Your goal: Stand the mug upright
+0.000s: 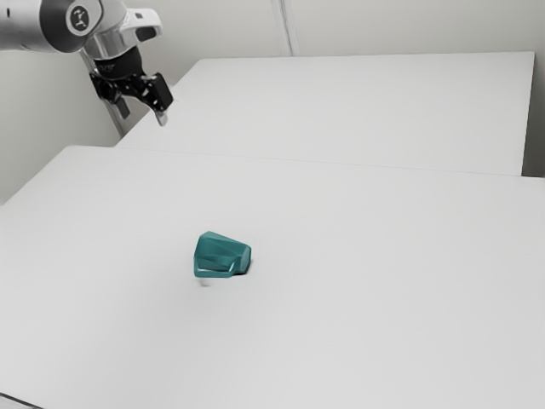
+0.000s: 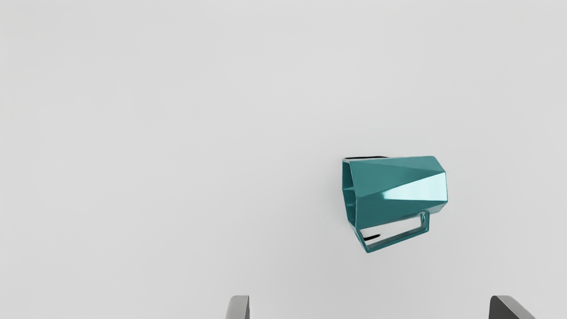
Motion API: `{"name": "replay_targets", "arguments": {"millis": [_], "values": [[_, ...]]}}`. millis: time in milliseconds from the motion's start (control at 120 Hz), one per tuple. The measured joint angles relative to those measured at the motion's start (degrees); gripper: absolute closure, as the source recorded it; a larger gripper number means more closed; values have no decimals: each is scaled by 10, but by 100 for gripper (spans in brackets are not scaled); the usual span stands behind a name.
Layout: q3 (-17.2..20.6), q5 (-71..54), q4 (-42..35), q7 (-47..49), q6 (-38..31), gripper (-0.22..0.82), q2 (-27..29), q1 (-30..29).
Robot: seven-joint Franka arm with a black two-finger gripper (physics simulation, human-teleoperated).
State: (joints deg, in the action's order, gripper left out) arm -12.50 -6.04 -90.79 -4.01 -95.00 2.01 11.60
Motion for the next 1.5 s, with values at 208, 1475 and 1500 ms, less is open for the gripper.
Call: {"name": "replay_targets", "arguments": {"millis": [208,1475,1500], "values": [[-2,-8,-5,-24,-16,2,2,-31],[-175,350,-369,-188,-171,4,86,-29],[-179,364,-370,-199,-170,4,83,-28]]}}
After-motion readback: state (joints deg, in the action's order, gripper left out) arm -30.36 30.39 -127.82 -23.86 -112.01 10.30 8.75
